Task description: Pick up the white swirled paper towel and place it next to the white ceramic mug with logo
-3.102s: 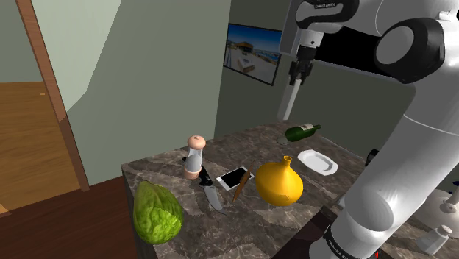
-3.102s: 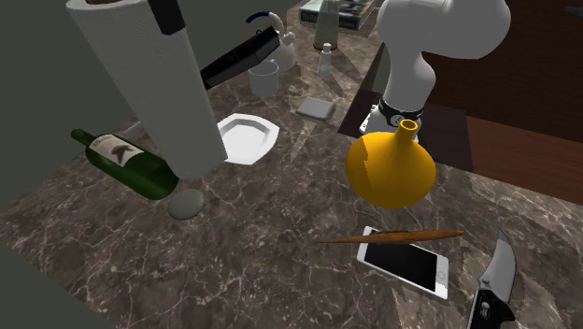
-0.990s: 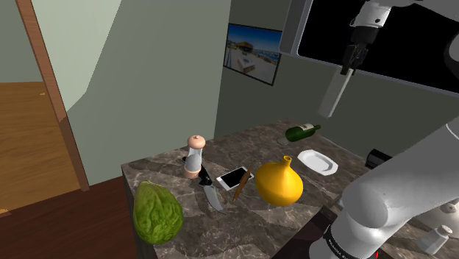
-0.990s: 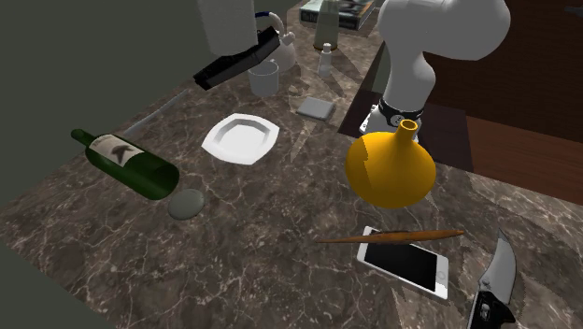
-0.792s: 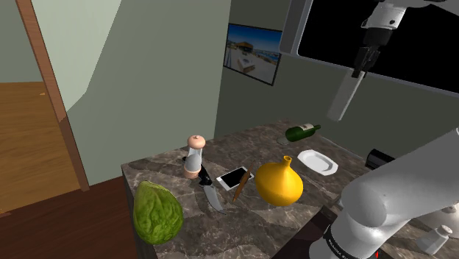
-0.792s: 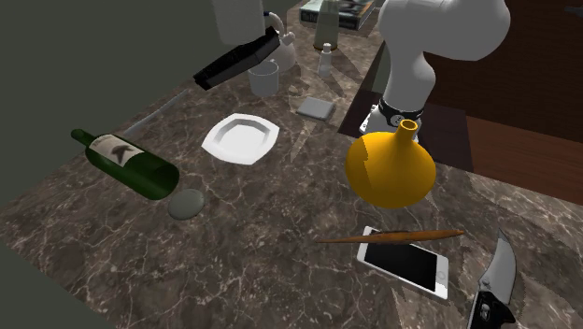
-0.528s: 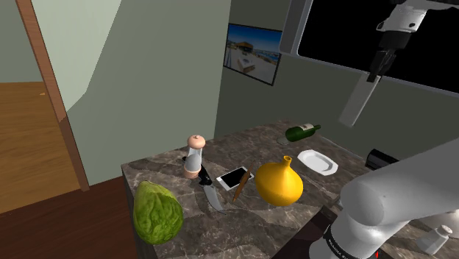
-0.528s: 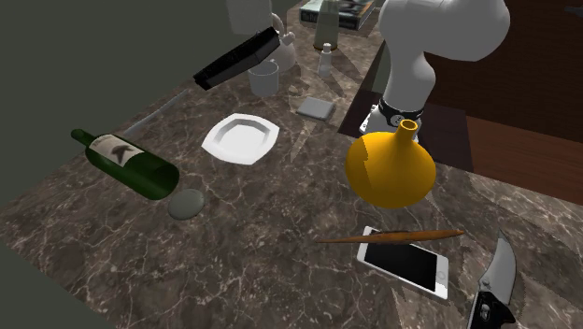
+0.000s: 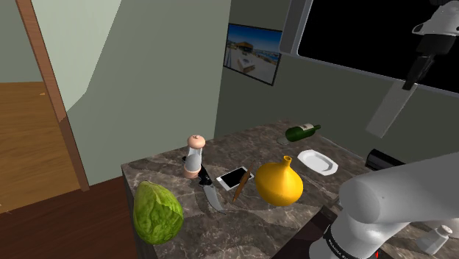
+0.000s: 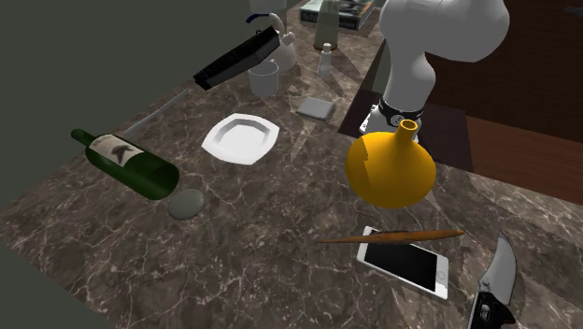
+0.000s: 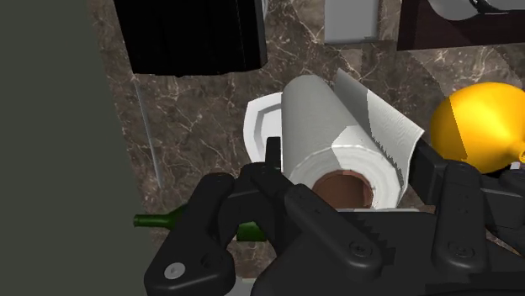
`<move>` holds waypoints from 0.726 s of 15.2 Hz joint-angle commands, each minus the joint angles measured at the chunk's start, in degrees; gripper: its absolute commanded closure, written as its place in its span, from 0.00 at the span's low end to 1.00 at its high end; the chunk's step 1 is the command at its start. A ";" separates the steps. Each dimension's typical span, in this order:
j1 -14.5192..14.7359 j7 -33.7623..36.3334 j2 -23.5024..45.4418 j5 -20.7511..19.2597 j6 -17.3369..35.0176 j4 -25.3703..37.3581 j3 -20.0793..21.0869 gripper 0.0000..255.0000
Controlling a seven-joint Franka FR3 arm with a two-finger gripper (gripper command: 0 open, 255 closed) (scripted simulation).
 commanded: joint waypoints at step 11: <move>-2.17 -1.04 -5.65 -3.38 6.09 -10.89 -2.07 1.00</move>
